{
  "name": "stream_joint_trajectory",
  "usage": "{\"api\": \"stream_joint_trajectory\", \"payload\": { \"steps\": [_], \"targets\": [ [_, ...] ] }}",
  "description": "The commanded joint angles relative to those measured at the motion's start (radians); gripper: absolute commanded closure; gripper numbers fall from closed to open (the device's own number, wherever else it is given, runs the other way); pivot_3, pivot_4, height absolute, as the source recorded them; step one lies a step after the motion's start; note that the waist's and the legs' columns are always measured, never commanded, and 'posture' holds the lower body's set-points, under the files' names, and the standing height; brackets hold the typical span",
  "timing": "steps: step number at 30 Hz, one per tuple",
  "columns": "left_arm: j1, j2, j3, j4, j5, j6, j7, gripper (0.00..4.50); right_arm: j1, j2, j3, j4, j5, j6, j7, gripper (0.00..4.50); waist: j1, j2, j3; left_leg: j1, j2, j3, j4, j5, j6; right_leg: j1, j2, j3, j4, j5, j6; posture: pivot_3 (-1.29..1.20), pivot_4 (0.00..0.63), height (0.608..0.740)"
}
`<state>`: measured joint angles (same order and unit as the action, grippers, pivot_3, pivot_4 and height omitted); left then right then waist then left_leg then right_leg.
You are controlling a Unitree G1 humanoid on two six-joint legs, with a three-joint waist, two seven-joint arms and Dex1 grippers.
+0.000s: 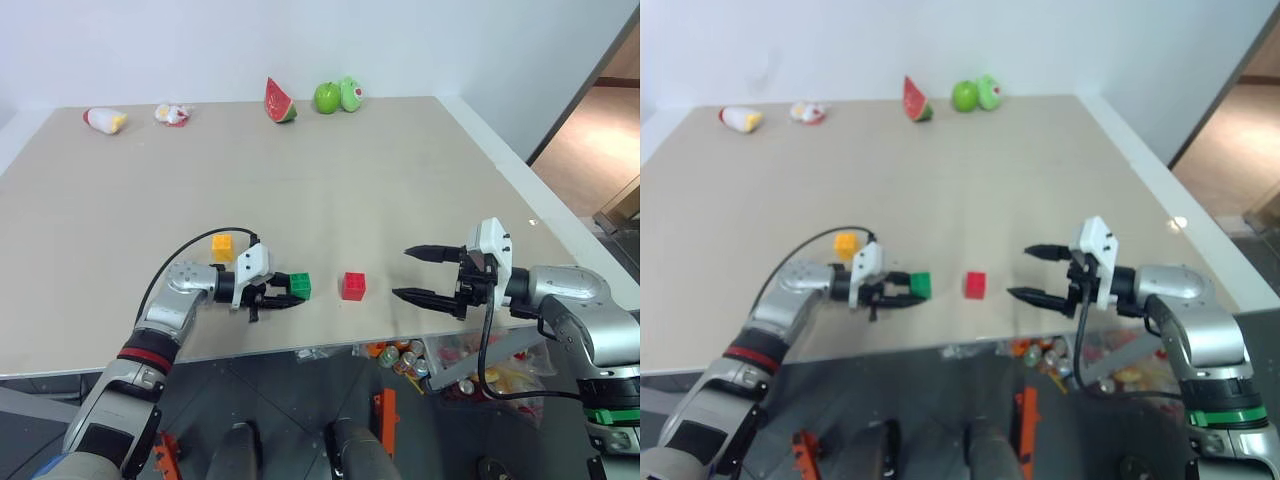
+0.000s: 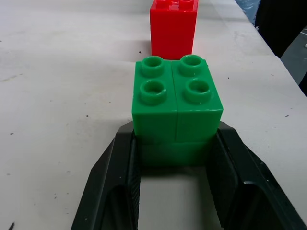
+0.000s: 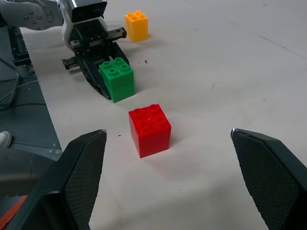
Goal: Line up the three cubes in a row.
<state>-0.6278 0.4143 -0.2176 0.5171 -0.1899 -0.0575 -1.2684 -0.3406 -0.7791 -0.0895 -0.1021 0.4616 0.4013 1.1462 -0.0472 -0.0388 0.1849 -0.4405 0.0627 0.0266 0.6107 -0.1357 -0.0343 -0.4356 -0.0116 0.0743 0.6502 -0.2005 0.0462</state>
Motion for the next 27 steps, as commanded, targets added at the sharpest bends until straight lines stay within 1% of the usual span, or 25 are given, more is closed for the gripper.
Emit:
{"api": "stream_joint_trajectory", "payload": {
  "steps": [1, 2, 3, 7, 11, 16, 18, 22, 24, 27],
  "targets": [
    [0.003, -0.002, 0.016, -0.032, 0.007, 0.001, 0.027, 1.87, -0.016, -0.005, -0.011, -0.010, 0.002, -0.015, -0.006, 0.19, 0.000, 0.000, 0.000, 0.000, 0.000, 0.000, 0.000, 0.000, 0.000, 0.000, 0.000, 0.000, 0.000, 0.000, 0.000, 0.00, 0.150, 0.740],
    [0.005, -0.001, 0.018, -0.034, 0.011, -0.001, 0.036, 1.46, -0.016, -0.005, -0.012, -0.011, 0.002, -0.016, -0.006, 0.19, 0.001, 0.000, 0.000, 0.000, 0.000, 0.000, 0.000, 0.000, 0.000, 0.000, 0.000, 0.000, 0.000, 0.000, 0.000, 0.00, 0.150, 0.740],
    [0.011, 0.004, 0.025, -0.042, 0.010, -0.003, 0.044, 1.19, -0.014, -0.007, -0.013, -0.011, 0.003, -0.016, -0.006, 0.19, 0.001, 0.000, 0.000, -0.001, 0.000, 0.000, 0.000, 0.000, 0.000, 0.000, 0.000, 0.000, 0.000, 0.000, 0.000, 0.00, 0.150, 0.740],
    [0.072, 0.080, 0.071, -0.133, -0.022, 0.054, 0.035, 1.19, -0.010, -0.015, -0.021, -0.009, 0.004, -0.016, -0.002, 0.19, -0.002, 0.000, 0.000, 0.000, 0.000, 0.000, 0.000, 0.000, 0.000, 0.000, 0.000, 0.000, 0.000, 0.000, 0.000, 0.00, 0.150, 0.740],
    [0.184, 0.197, 0.138, -0.266, -0.060, 0.084, 0.024, 1.19, -0.016, -0.022, -0.021, 0.004, 0.003, -0.021, 0.008, 0.19, -0.005, 0.000, 0.000, 0.001, 0.001, 0.000, -0.002, 0.000, 0.000, -0.001, 0.002, 0.000, 0.000, -0.001, -0.001, 0.00, 0.150, 0.740],
    [0.390, 0.338, 0.251, -0.580, -0.180, 0.244, 0.032, 1.19, -0.060, -0.016, 0.000, 0.041, -0.005, -0.036, 0.026, 0.19, -0.002, 0.000, 0.000, 0.000, 0.001, 0.001, -0.004, 0.000, 0.000, -0.002, 0.000, 0.001, 0.000, -0.002, -0.002, 0.00, 0.150, 0.740],
    [0.453, 0.371, 0.291, -0.673, -0.220, 0.300, 0.050, 1.19, -0.083, -0.011, 0.012, 0.061, -0.011, -0.047, 0.034, 0.19, 0.000, 0.000, 0.000, 0.000, 0.001, 0.002, -0.003, 0.000, 0.000, -0.002, -0.001, 0.000, -0.001, -0.002, -0.002, 0.00, 0.150, 0.740],
    [0.533, 0.362, 0.419, -0.779, -0.295, 0.412, 0.181, 1.19, -0.163, 0.037, 0.056, 0.090, -0.025, -0.072, 0.035, 0.19, 0.001, 0.000, 0.001, 0.000, 0.001, 0.002, -0.003, 0.000, -0.001, -0.002, -0.005, -0.002, -0.001, -0.002, -0.001, 0.00, 0.150, 0.740],
    [0.540, 0.328, 0.491, -0.770, -0.321, 0.449, 0.276, 1.19, -0.210, 0.072, 0.078, 0.087, -0.019, -0.073, 0.035, 0.19, -0.001, 0.001, 0.001, 0.000, 0.001, 0.002, -0.003, 0.000, -0.001, -0.002, -0.004, -0.002, -0.001, -0.002, -0.001, 0.00, 0.150, 0.740],
    [0.545, 0.303, 0.532, -0.712, -0.292, 0.452, 0.366, 1.19, -0.256, 0.104, 0.098, 0.091, -0.017, -0.072, 0.045, 0.19, -0.002, 0.001, 0.001, 0.001, 0.001, 0.001, -0.003, 0.000, 0.000, -0.002, -0.003, -0.003, -0.001, -0.002, -0.002, 0.00, 0.150, 0.740]
  ]
}}
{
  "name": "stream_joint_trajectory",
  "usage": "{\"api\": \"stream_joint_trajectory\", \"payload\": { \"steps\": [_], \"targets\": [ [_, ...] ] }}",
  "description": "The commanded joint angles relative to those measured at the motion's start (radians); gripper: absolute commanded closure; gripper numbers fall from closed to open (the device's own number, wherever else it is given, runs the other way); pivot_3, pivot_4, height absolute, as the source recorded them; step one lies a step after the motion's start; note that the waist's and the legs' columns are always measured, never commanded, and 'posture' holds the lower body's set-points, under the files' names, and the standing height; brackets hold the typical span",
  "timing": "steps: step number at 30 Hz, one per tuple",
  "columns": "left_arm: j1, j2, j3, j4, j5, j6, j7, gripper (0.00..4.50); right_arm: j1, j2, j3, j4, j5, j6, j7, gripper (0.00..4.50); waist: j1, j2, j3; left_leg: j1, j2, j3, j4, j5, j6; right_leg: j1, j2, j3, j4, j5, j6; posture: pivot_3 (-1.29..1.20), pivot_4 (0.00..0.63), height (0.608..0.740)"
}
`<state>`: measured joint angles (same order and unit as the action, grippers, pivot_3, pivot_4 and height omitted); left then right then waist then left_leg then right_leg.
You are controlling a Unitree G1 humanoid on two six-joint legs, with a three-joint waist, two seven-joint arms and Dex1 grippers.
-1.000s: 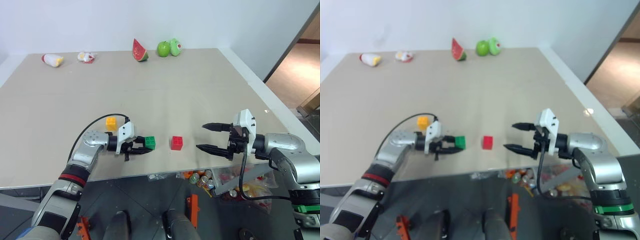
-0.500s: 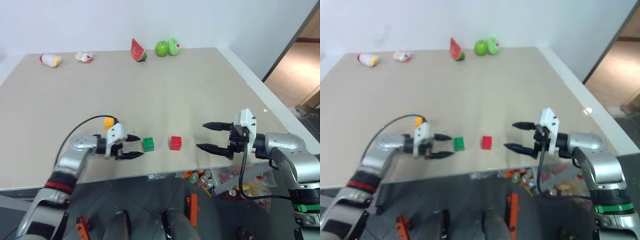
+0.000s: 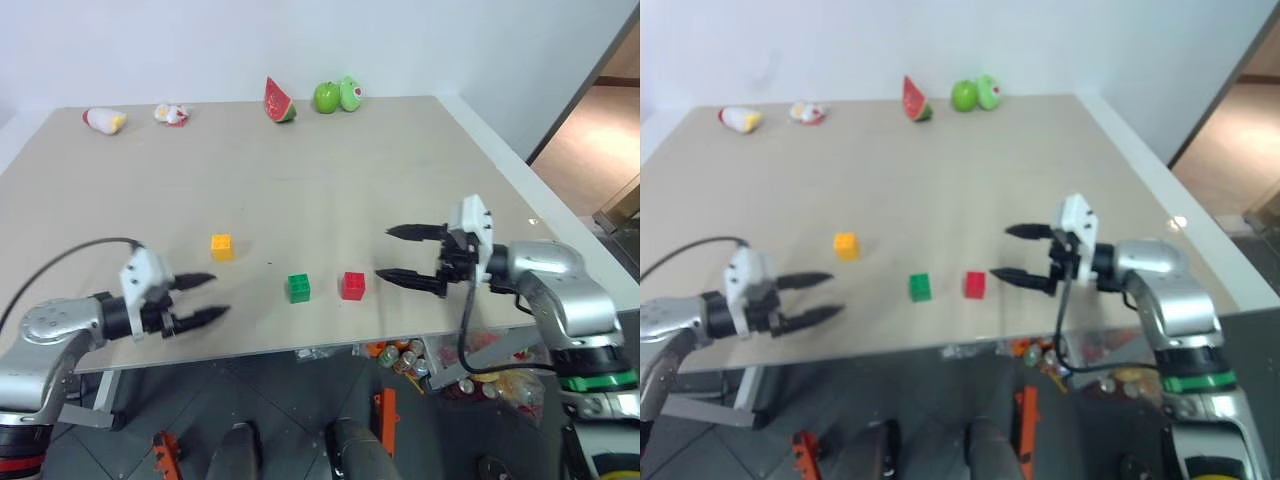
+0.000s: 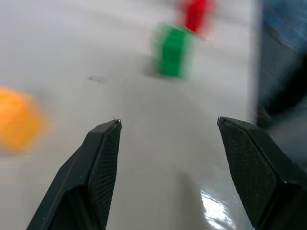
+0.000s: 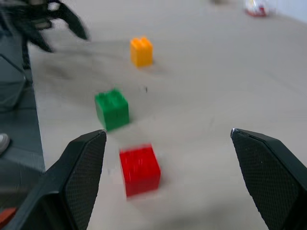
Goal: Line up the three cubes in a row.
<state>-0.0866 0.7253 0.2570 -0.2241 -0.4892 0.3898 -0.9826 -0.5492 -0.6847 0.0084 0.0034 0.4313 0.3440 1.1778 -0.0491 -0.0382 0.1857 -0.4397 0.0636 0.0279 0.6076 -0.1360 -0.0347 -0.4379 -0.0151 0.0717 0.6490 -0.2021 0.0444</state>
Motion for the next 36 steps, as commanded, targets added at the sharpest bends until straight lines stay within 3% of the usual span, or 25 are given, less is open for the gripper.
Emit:
{"api": "stream_joint_trajectory", "payload": {
  "steps": [1, 7, 16, 36],
  "targets": [
    [0.011, -0.012, 0.062, 0.055, 0.024, -0.011, 0.096, 1.19, -0.060, 0.017, 0.007, -0.012, 0.012, -0.016, 0.020, 0.19, 0.000, 0.000, 0.000, 0.000, 0.000, 0.000, 0.000, 0.000, 0.000, 0.000, 0.000, 0.000, 0.000, 0.000, 0.000, 0.00, 0.150, 0.740],
    [0.019, -0.047, 0.044, 0.154, 0.083, -0.073, 0.165, 1.19, -0.107, 0.044, 0.032, 0.019, -0.003, -0.034, 0.039, 0.19, 0.002, 0.000, 0.000, -0.002, 0.000, 0.001, -0.001, -0.001, 0.000, -0.001, -0.001, 0.000, -0.001, -0.001, 0.000, 0.00, 0.150, 0.740],
    [-0.097, -0.134, -0.048, 0.225, 0.115, -0.073, 0.219, 1.19, -0.099, 0.047, 0.026, -0.007, 0.000, -0.026, 0.039, 0.19, 0.006, -0.001, 0.000, -0.003, 0.000, 0.001, -0.001, -0.001, 0.000, -0.001, 0.000, -0.001, 0.000, -0.001, 0.000, 0.00, 0.150, 0.740],
    [-0.220, -0.199, -0.214, 0.201, 0.221, 0.024, 0.338, 1.19, -0.107, 0.088, 0.039, -0.053, 0.013, -0.018, 0.012, 0.19, 0.005, -0.001, 0.000, -0.003, 0.000, 0.000, -0.001, -0.001, 0.000, -0.001, 0.001, 0.000, 0.000, 0.000, 0.001, 0.00, 0.150, 0.740]
  ]
}}
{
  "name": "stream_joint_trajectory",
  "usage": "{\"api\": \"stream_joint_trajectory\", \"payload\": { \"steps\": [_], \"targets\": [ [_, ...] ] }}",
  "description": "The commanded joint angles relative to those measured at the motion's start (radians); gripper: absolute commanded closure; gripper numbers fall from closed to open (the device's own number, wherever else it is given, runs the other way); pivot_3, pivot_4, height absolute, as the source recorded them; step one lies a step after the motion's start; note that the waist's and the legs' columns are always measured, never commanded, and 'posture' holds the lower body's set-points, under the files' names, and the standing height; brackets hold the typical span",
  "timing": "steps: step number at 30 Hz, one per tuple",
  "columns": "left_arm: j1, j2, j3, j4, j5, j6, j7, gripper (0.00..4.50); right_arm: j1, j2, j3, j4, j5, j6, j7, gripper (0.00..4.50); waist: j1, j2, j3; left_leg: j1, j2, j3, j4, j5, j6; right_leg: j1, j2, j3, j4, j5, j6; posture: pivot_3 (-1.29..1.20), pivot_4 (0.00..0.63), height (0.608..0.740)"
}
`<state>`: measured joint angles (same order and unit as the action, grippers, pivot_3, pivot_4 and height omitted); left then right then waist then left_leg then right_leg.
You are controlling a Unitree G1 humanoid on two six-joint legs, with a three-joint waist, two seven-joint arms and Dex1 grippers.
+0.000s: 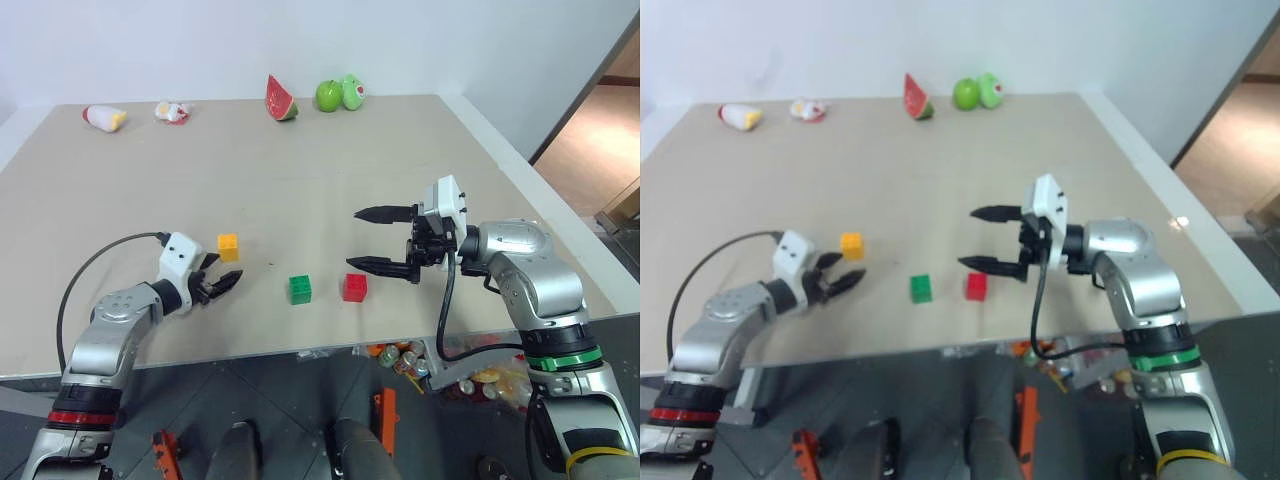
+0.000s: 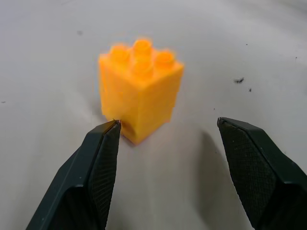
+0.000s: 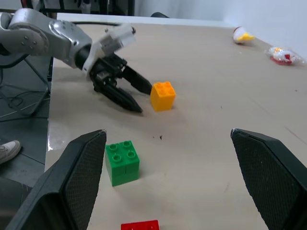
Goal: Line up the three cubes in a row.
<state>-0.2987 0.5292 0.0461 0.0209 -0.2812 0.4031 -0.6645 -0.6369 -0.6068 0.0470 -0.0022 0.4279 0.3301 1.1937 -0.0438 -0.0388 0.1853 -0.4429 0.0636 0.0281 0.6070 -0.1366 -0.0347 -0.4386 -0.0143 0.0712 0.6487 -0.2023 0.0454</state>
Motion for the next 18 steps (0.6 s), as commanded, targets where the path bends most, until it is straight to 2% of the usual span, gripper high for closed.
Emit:
{"api": "stream_joint_trajectory", "payload": {
  "steps": [1, 9, 18],
  "targets": [
    [-0.007, -0.006, -0.009, -0.049, 0.019, 0.017, 0.028, 1.19, -0.022, 0.015, 0.002, -0.048, 0.014, -0.006, -0.004, 0.19, 0.000, 0.000, 0.000, 0.000, 0.000, 0.000, 0.000, 0.000, 0.000, 0.000, 0.000, 0.000, 0.000, 0.000, 0.000, 0.00, 0.150, 0.740],
    [-0.012, -0.028, -0.026, -0.062, 0.075, 0.061, 0.113, 1.19, -0.027, 0.025, 0.007, -0.043, 0.013, -0.012, -0.001, 0.19, 0.001, 0.000, 0.000, 0.001, 0.000, 0.000, 0.001, 0.000, 0.000, 0.002, 0.000, 0.000, 0.000, 0.000, 0.001, 0.00, 0.150, 0.740],
    [-0.078, -0.086, -0.009, -0.100, 0.074, 0.212, 0.235, 1.19, -0.021, 0.029, 0.006, -0.049, 0.016, -0.008, -0.006, 0.19, 0.000, 0.000, 0.000, 0.003, -0.001, -0.001, 0.002, 0.000, 0.001, 0.003, 0.000, 0.000, 0.000, 0.005, 0.000, 0.00, 0.150, 0.740]
  ]
}}
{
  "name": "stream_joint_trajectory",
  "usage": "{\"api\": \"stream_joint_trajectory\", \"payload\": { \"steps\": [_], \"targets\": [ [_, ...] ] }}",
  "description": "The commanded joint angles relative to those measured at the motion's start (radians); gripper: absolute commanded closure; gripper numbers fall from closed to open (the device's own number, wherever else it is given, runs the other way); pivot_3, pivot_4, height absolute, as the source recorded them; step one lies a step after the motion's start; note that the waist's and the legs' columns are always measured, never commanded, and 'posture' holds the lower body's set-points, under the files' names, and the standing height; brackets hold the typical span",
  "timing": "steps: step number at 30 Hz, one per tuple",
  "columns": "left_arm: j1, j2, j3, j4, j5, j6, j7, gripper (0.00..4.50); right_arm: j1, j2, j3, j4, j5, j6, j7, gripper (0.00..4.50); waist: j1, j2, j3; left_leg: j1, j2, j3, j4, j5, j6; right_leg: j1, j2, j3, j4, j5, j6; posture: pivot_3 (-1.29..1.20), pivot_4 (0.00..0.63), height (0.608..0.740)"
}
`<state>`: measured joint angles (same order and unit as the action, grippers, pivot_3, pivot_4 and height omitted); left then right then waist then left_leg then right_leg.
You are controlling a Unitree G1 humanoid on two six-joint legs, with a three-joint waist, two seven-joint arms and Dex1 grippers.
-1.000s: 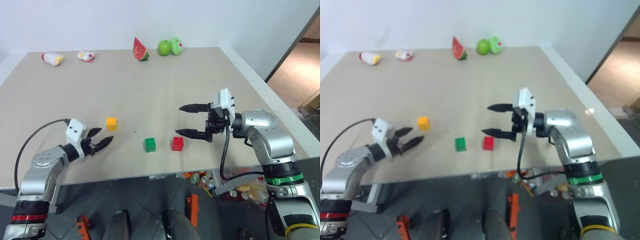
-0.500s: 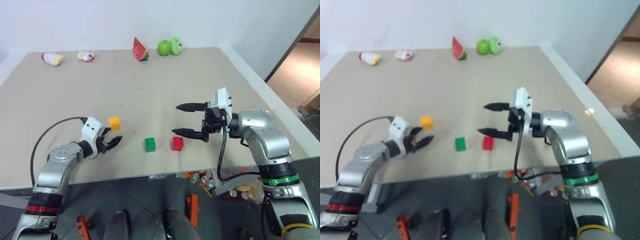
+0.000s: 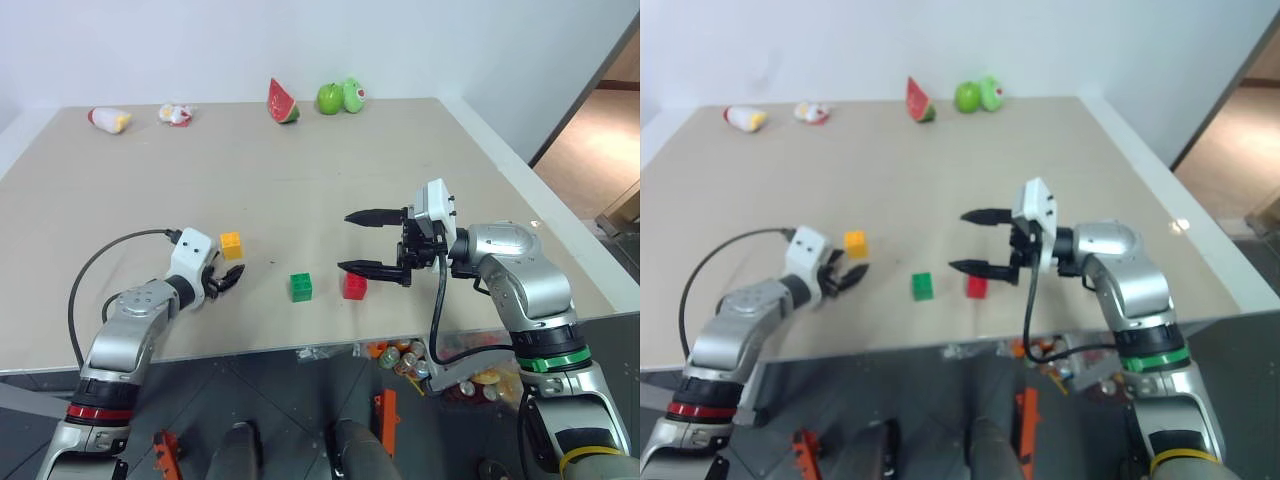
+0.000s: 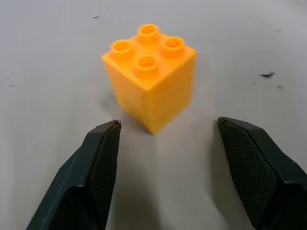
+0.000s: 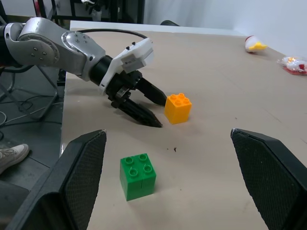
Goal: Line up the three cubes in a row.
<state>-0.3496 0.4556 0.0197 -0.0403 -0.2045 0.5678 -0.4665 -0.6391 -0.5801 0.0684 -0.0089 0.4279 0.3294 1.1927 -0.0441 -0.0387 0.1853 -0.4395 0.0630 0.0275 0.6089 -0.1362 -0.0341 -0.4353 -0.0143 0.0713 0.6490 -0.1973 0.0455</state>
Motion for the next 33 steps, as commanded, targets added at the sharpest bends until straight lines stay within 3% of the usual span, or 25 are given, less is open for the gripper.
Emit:
{"api": "stream_joint_trajectory", "payload": {
  "steps": [1, 12, 30, 33],
  "targets": [
    [-0.032, -0.018, 0.018, -0.048, -0.008, 0.064, 0.041, 1.19, -0.018, 0.002, -0.015, -0.044, 0.017, -0.007, -0.006, 0.19, 0.000, 0.000, 0.000, 0.000, 0.000, 0.000, 0.000, 0.000, 0.000, 0.000, 0.000, 0.000, 0.000, 0.000, 0.000, 0.00, 0.150, 0.740],
    [-0.086, -0.083, 0.046, -0.116, -0.041, 0.253, 0.128, 1.19, -0.009, 0.001, -0.020, -0.051, 0.020, -0.004, -0.008, 0.19, 0.001, 0.000, 0.000, -0.001, 0.000, 0.000, 0.000, 0.000, 0.000, 0.000, 0.000, 0.000, 0.000, -0.002, 0.001, 0.00, 0.150, 0.740],
    [-0.150, -0.139, 0.078, -0.093, -0.020, 0.304, 0.275, 1.19, -0.016, 0.016, -0.014, -0.034, 0.011, -0.016, -0.004, 0.19, 0.000, 0.000, 0.000, -0.002, 0.000, -0.001, 0.000, 0.000, 0.000, -0.001, 0.001, 0.001, 0.000, -0.003, 0.001, 0.00, 0.150, 0.740],
    [-0.151, -0.143, 0.078, -0.082, -0.022, 0.301, 0.273, 2.07, -0.014, 0.014, -0.017, -0.036, 0.012, -0.013, -0.006, 0.19, 0.000, 0.000, 0.000, -0.002, 0.000, -0.001, 0.000, 0.000, 0.000, -0.001, 0.001, 0.001, 0.000, -0.003, 0.001, 0.00, 0.150, 0.740]
  ]
}}
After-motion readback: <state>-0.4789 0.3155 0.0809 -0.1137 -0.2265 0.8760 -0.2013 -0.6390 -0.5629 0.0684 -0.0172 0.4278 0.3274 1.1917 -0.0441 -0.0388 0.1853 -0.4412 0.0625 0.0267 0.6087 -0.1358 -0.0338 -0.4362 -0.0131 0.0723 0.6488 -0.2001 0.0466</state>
